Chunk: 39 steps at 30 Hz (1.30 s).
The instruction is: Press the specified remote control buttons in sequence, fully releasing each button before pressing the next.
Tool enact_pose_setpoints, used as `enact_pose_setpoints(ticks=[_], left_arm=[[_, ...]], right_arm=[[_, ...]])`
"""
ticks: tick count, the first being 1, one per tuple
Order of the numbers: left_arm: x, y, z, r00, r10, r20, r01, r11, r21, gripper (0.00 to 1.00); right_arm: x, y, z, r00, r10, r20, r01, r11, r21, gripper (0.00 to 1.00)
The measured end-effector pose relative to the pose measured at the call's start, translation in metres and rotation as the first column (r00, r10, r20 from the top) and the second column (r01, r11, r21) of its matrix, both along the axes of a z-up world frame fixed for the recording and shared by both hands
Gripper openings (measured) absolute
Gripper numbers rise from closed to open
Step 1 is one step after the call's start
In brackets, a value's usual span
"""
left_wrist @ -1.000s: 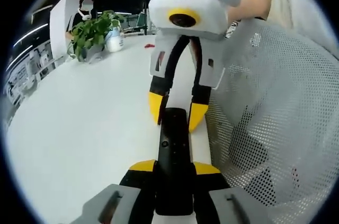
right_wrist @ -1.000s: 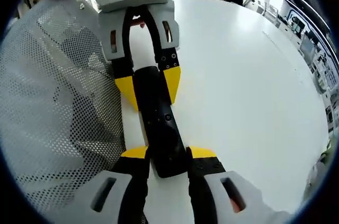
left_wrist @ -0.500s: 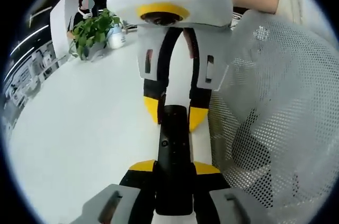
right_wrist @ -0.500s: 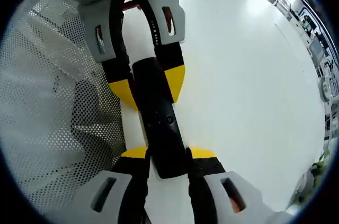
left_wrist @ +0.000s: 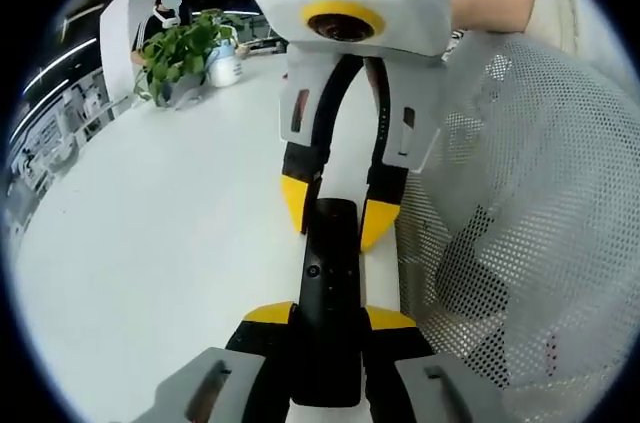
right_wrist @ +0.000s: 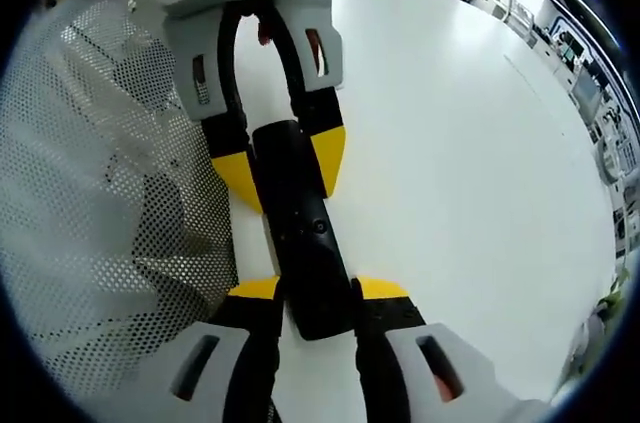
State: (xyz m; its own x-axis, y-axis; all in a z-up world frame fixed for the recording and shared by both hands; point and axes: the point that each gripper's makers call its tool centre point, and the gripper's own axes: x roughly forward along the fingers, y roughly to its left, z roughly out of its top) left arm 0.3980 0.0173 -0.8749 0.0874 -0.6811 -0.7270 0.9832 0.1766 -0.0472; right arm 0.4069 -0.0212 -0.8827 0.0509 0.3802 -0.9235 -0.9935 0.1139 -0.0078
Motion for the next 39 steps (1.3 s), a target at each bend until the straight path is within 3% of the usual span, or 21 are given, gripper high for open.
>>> enact_pose_setpoints(ticks=[4, 8, 13, 19, 20, 23, 27, 32, 34, 36, 39], left_arm=[[0.001, 0.0, 0.0, 1.0, 0.001, -0.007, -0.001, 1.0, -0.002, 0.25], [0.008, 0.0, 0.003, 0.996, 0.075, -0.056, -0.076, 0.997, -0.006, 0.26], [0.022, -0.001, 0.023, 0.982, 0.169, -0.084, -0.176, 0.98, -0.092, 0.27], [0.042, 0.008, 0.056, 0.955, 0.281, -0.098, -0.295, 0.934, -0.202, 0.38], [0.046, 0.01, 0.066, 0.937, 0.323, -0.132, -0.347, 0.906, -0.242, 0.42], [0.05, 0.011, 0.083, 0.926, 0.347, -0.15, -0.377, 0.874, -0.307, 0.49], [0.054, 0.016, 0.1, 0.918, 0.381, -0.106, -0.394, 0.856, -0.336, 0.54], [0.054, 0.02, 0.112, 0.904, 0.422, -0.074, -0.419, 0.833, -0.361, 0.75], [0.052, 0.021, 0.123, 0.884, 0.452, -0.118, -0.458, 0.789, -0.409, 0.78], [0.052, 0.028, 0.13, 0.867, 0.483, -0.124, -0.486, 0.764, -0.424, 0.83], [0.052, 0.039, 0.138, 0.847, 0.524, -0.092, -0.509, 0.747, -0.429, 0.92]], right_arm=[[0.0, -0.001, 0.001, 1.0, 0.001, -0.006, 0.0, 1.0, 0.025, 0.26], [0.001, 0.0, 0.001, 1.0, 0.006, -0.006, -0.006, 1.0, 0.012, 0.25], [0.002, 0.0, 0.001, 1.0, -0.001, -0.01, 0.001, 1.0, 0.014, 0.24], [0.002, 0.0, 0.001, 1.0, 0.003, -0.011, -0.003, 1.0, 0.011, 0.24], [0.002, 0.0, 0.001, 1.0, 0.001, -0.012, -0.001, 1.0, 0.011, 0.24], [0.002, 0.0, 0.001, 1.0, -0.004, -0.013, 0.004, 1.0, 0.012, 0.24], [0.002, 0.0, 0.001, 1.0, -0.011, -0.014, 0.011, 1.0, 0.013, 0.24], [0.002, 0.0, 0.001, 1.0, -0.021, -0.015, 0.022, 1.0, 0.017, 0.24], [0.002, 0.0, 0.001, 1.0, -0.024, -0.014, 0.024, 1.0, 0.017, 0.24], [0.002, 0.0, 0.001, 1.0, -0.026, -0.014, 0.026, 1.0, 0.016, 0.24], [0.002, 0.0, 0.001, 0.999, -0.029, -0.016, 0.029, 0.999, 0.017, 0.24]])
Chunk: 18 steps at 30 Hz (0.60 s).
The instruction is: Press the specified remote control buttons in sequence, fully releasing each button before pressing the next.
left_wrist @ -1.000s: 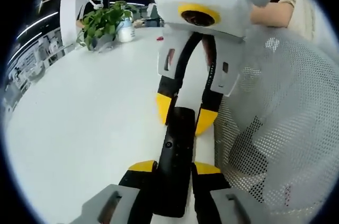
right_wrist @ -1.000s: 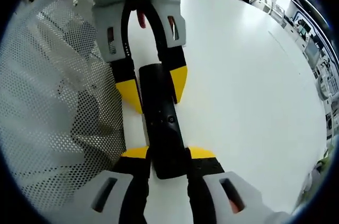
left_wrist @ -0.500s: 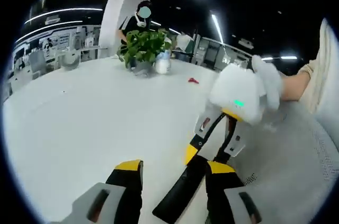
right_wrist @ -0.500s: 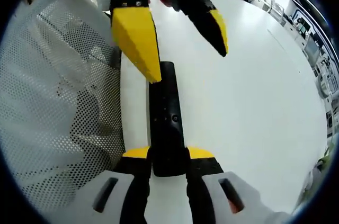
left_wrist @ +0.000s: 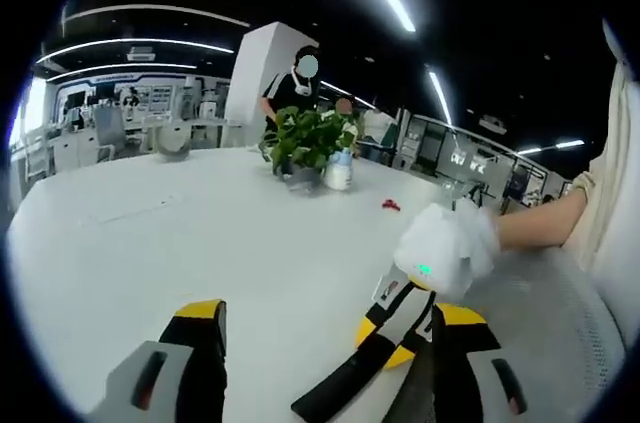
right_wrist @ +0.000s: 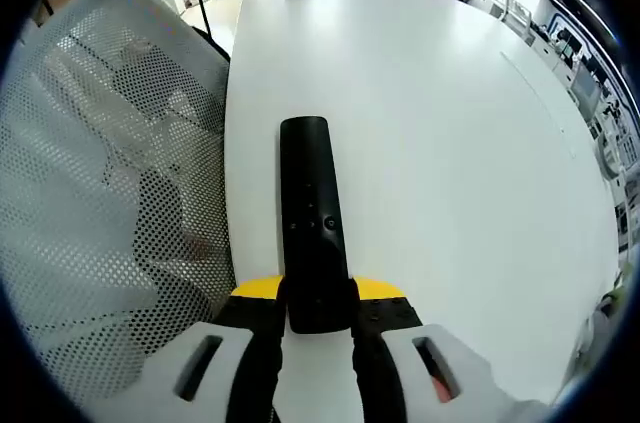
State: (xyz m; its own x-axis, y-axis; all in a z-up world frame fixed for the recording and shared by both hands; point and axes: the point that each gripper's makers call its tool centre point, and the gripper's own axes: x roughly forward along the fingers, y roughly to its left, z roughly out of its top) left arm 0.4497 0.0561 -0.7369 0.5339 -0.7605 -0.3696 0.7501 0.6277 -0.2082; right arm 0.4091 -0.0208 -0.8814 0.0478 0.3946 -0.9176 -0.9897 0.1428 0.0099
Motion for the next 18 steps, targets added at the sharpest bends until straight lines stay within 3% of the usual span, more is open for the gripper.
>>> enact_pose_setpoints(ticks=[4, 14, 18], left_arm=[[-0.002, 0.013, 0.01, 0.998, 0.056, 0.03, -0.057, 0.998, 0.011, 1.0], [-0.017, 0.036, 0.029, 0.988, 0.102, 0.117, -0.111, 0.991, 0.076, 1.0], [-0.026, 0.049, 0.022, 0.982, 0.102, 0.158, -0.128, 0.978, 0.166, 1.0]], right_arm=[[0.0, 0.0, 0.0, 1.0, -0.013, -0.004, 0.013, 1.0, 0.004, 0.24], [0.0, 0.001, 0.0, 0.999, -0.034, -0.009, 0.034, 0.999, 0.018, 0.25], [0.0, 0.001, 0.0, 0.999, -0.038, -0.009, 0.039, 0.999, 0.021, 0.25]])
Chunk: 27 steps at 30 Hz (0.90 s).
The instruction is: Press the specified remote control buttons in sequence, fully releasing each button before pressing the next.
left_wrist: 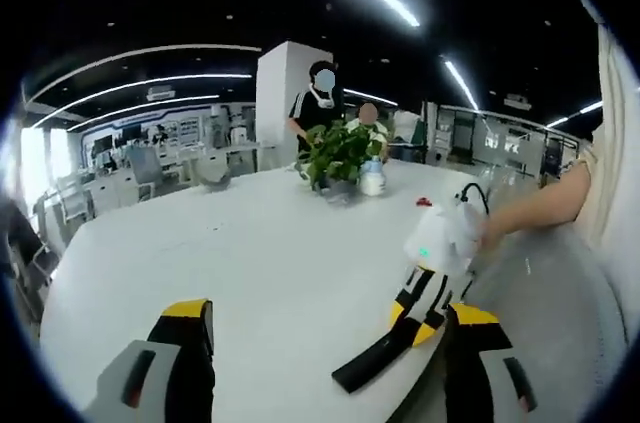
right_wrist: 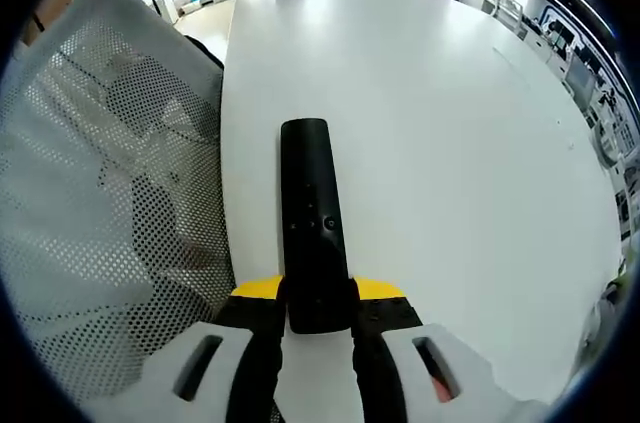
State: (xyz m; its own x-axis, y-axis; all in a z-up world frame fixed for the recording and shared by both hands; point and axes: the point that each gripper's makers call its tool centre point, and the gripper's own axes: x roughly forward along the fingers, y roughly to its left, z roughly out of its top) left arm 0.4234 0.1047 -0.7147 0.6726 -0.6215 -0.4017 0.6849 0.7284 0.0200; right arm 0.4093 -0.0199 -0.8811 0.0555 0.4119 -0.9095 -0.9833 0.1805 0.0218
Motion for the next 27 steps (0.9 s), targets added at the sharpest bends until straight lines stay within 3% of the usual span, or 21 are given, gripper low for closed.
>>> enact_pose_setpoints(ticks=[4, 10, 14, 17, 19, 22, 27], left_arm=[[-0.013, 0.011, -0.005, 1.0, 0.017, 0.004, -0.017, 0.999, 0.039, 1.0], [-0.018, 0.019, -0.001, 0.993, 0.113, -0.037, -0.115, 0.99, -0.077, 0.99], [-0.011, 0.03, 0.0, 0.989, 0.148, -0.003, -0.148, 0.987, -0.059, 0.98], [-0.012, 0.028, 0.008, 0.987, 0.157, -0.032, -0.16, 0.969, -0.188, 0.94], [-0.012, 0.035, 0.008, 0.984, 0.173, -0.042, -0.178, 0.96, -0.215, 0.92], [-0.009, 0.041, 0.011, 0.978, 0.204, -0.04, -0.208, 0.95, -0.232, 0.92], [-0.01, 0.039, 0.004, 0.98, 0.194, -0.035, -0.197, 0.963, -0.182, 0.92]], right_arm=[[0.0, 0.0, 0.0, 1.0, -0.005, 0.001, 0.005, 1.0, 0.005, 0.25], [0.0, 0.0, 0.001, 1.0, -0.014, -0.001, 0.014, 1.0, 0.009, 0.25], [0.001, 0.0, 0.001, 1.0, -0.025, -0.004, 0.026, 1.0, 0.017, 0.25], [0.001, 0.0, 0.001, 0.999, -0.037, -0.009, 0.038, 0.999, 0.021, 0.25], [0.001, 0.0, 0.001, 0.999, -0.045, -0.013, 0.046, 0.999, 0.024, 0.25], [0.002, 0.0, 0.001, 0.998, -0.058, -0.023, 0.059, 0.998, 0.029, 0.25], [0.001, 0.0, 0.001, 0.997, -0.077, -0.029, 0.078, 0.996, 0.04, 0.25]])
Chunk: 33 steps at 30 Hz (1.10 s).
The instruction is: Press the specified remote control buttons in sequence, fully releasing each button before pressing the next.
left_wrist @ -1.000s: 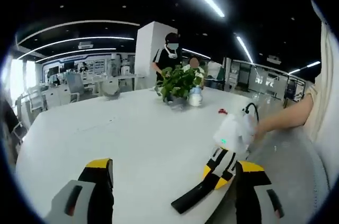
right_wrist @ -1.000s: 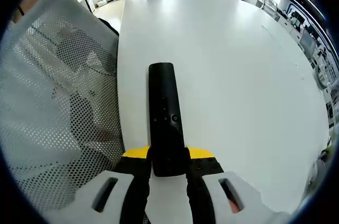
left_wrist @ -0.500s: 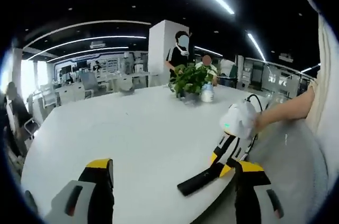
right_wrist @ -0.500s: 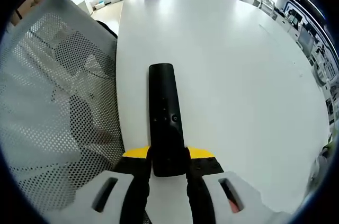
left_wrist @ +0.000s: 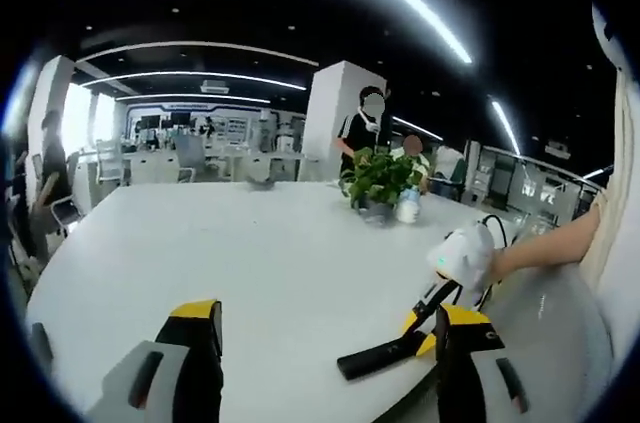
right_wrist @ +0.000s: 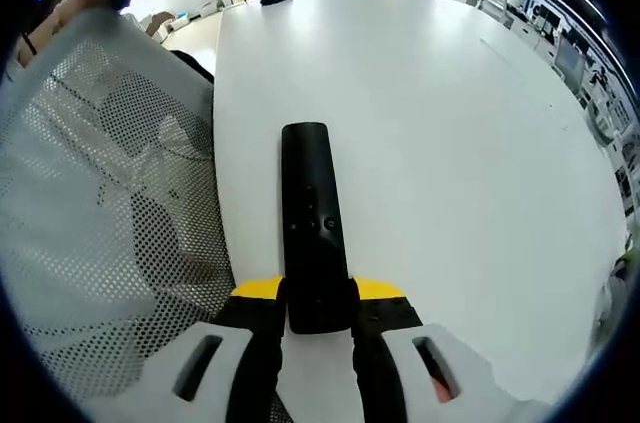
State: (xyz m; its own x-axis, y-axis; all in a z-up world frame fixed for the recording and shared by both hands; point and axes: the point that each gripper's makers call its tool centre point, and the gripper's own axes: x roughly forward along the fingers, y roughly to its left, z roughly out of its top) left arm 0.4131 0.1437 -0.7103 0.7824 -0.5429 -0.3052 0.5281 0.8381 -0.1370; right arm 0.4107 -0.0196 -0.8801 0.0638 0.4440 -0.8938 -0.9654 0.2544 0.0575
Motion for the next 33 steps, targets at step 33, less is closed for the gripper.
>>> enact_pose_setpoints(ticks=[33], left_arm=[[-0.001, 0.0, -0.01, 1.0, -0.028, 0.0, 0.028, 0.99, 0.137, 0.89]], right_arm=[[0.006, 0.003, 0.0, 1.0, -0.027, -0.006, 0.027, 1.0, -0.014, 0.24]])
